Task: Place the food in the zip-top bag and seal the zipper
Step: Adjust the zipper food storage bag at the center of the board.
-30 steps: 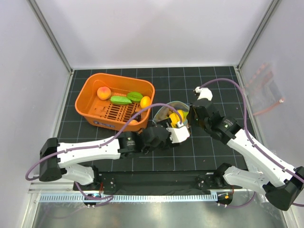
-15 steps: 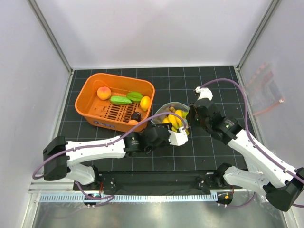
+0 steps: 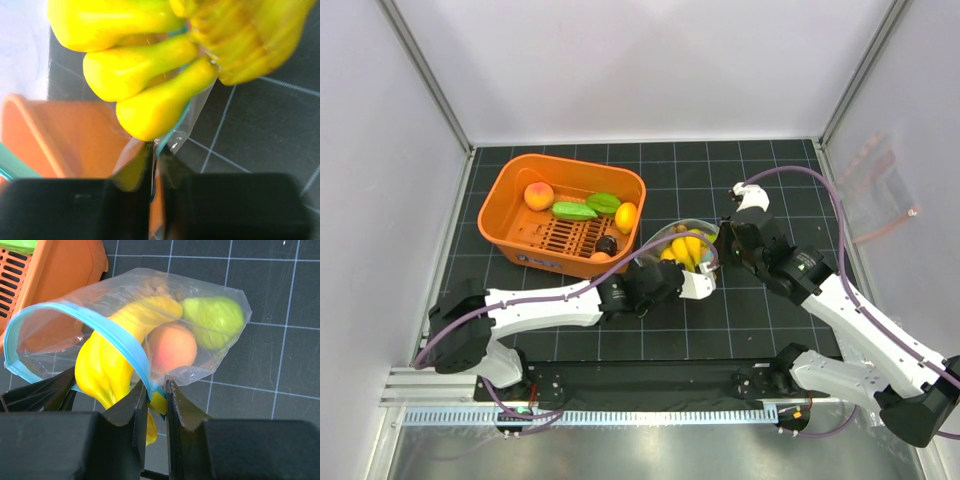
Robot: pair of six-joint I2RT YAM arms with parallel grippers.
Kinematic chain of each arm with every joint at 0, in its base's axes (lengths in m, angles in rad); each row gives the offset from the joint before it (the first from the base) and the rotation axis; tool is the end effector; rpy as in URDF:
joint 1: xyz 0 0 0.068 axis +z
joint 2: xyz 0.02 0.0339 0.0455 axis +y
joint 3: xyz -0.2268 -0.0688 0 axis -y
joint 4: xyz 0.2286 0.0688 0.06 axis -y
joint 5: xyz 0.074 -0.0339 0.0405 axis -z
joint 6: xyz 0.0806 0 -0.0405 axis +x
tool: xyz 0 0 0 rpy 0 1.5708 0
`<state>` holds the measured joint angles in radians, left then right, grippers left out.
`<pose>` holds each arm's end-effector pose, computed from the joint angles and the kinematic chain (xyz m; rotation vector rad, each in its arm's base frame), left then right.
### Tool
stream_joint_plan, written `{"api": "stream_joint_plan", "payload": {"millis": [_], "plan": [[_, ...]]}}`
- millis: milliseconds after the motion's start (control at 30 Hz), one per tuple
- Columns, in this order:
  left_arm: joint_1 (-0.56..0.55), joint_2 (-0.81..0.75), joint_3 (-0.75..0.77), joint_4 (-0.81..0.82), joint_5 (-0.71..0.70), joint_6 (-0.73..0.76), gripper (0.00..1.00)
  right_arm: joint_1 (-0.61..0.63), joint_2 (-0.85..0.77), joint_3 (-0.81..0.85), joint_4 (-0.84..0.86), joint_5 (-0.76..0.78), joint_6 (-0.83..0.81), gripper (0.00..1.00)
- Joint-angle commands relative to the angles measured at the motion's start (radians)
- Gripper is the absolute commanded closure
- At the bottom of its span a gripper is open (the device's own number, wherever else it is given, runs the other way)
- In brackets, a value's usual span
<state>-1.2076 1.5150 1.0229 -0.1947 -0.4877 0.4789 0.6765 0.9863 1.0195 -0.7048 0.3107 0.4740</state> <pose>0.1595 -0.3132 0.1928 1.4398 1.6217 0.1375 0.2021 0.1306 0.2764 -0.0573 2.2195 0.2903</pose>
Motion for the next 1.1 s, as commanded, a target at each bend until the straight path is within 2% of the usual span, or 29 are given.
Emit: {"api": "stream_joint_plan", "payload": {"millis": [0,100,233,333,400,500,533,600,633,700,867,1067], "plan": [[0.003,-0.050,0.026,0.008,0.007,-0.020,0.99,-0.008,-0.035,0.025,0.036,-0.002,-0.005,0.99],[0.003,-0.110,0.034,-0.017,0.060,-0.066,1.00,-0.009,-0.047,0.019,0.028,-0.002,-0.009,0.99],[0.003,-0.206,0.051,-0.063,0.209,-0.138,1.00,-0.009,-0.080,0.005,0.019,0.016,-0.017,0.99],[0.006,-0.252,0.043,-0.058,0.308,-0.190,1.00,-0.008,-0.100,-0.001,0.019,0.007,-0.015,0.92],[0.011,-0.291,0.037,-0.039,0.325,-0.220,1.00,-0.011,-0.126,-0.004,0.025,0.005,-0.015,0.89],[0.032,-0.318,0.016,-0.015,0.354,-0.267,1.00,-0.009,-0.155,0.014,0.015,0.027,-0.015,0.72],[0.037,-0.319,0.016,-0.014,0.368,-0.279,1.00,-0.009,-0.162,0.022,0.013,0.028,-0.021,0.62],[0.051,-0.309,0.019,-0.015,0.386,-0.292,1.00,-0.008,-0.192,0.028,0.010,0.024,-0.032,0.57],[0.057,-0.305,0.022,-0.015,0.396,-0.299,1.00,-0.009,-0.202,0.031,0.007,0.018,-0.041,0.50],[0.066,-0.293,0.031,-0.028,0.422,-0.309,1.00,-0.009,-0.231,0.033,0.007,0.001,-0.052,0.46],[0.071,-0.299,0.017,-0.019,0.445,-0.284,1.00,-0.009,-0.259,0.033,0.033,-0.117,-0.078,0.43],[0.071,-0.302,0.013,-0.023,0.517,-0.244,1.00,-0.009,-0.187,0.076,0.060,-0.153,-0.089,0.43]]}}
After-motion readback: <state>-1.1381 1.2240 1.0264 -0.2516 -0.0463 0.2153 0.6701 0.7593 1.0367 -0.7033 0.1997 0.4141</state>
